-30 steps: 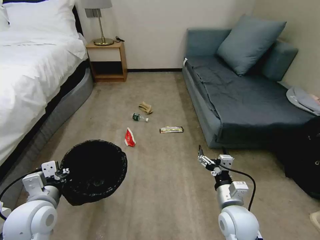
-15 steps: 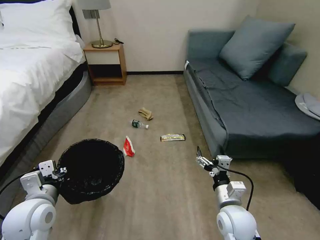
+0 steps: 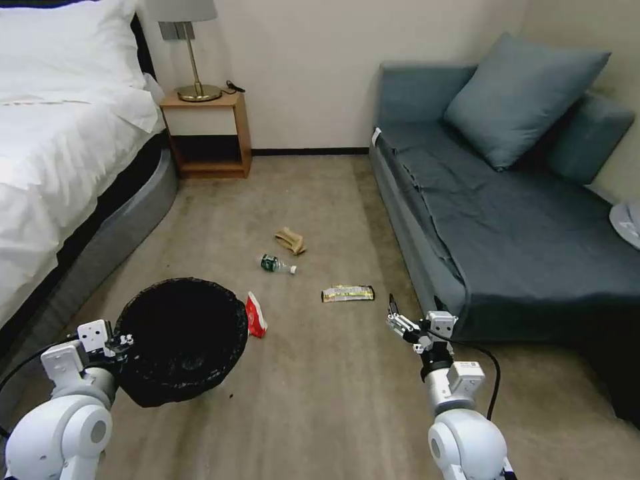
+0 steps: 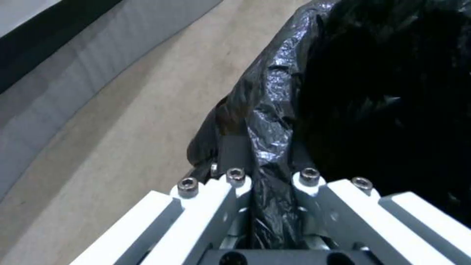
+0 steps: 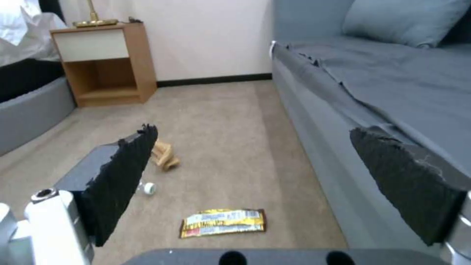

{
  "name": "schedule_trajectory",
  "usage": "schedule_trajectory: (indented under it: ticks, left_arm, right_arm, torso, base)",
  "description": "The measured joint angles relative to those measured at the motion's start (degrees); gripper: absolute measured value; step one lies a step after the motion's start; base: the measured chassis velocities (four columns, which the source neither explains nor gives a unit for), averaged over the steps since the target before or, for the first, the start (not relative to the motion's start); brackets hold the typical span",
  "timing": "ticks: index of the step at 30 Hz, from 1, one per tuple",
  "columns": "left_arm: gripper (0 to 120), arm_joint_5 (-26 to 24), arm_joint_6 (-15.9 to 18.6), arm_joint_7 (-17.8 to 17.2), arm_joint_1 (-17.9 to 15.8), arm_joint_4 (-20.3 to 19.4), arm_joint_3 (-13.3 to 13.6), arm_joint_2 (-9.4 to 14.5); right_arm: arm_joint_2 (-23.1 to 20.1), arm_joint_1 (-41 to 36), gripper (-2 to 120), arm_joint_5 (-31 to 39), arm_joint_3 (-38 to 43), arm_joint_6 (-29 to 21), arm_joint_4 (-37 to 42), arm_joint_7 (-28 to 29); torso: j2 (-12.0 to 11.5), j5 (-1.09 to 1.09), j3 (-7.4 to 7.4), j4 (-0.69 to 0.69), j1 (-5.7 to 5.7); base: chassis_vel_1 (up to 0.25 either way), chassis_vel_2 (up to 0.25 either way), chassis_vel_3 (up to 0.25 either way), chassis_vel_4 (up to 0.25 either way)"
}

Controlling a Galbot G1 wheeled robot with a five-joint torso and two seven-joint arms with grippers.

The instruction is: Pick up the trash bin, then pick up the garbage on the floor and place it into the trash bin.

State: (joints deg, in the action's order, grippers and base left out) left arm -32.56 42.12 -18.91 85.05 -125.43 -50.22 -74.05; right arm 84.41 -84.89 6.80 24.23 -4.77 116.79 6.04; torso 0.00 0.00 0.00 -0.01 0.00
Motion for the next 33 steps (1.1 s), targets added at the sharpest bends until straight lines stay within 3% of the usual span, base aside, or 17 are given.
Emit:
schedule_trajectory:
  ticks: [19, 33]
  left_arm:
    - [4, -0.5, 0.0, 0.1, -0.6, 0.3, -1.1, 0.5]
    - [4, -0.5, 0.0, 0.2, -1.4, 0.9, -1.3, 0.5]
  right_arm:
    - [0.3, 0.1, 100, -1.2, -0.7, 0.8, -0.9, -0.1]
    - [0.2, 0.5, 100, -1.6, -0.9, 1.6, -1.6, -1.2]
  torso:
    - [0.0, 0.0, 0.0, 0.0, 0.0]
    - [0.0, 0.0, 0.0, 0.01, 0.0]
  base:
    - [-0.181, 0.188, 0.188, -0.182]
    - [-0.043, 0.049, 0.039, -0.051]
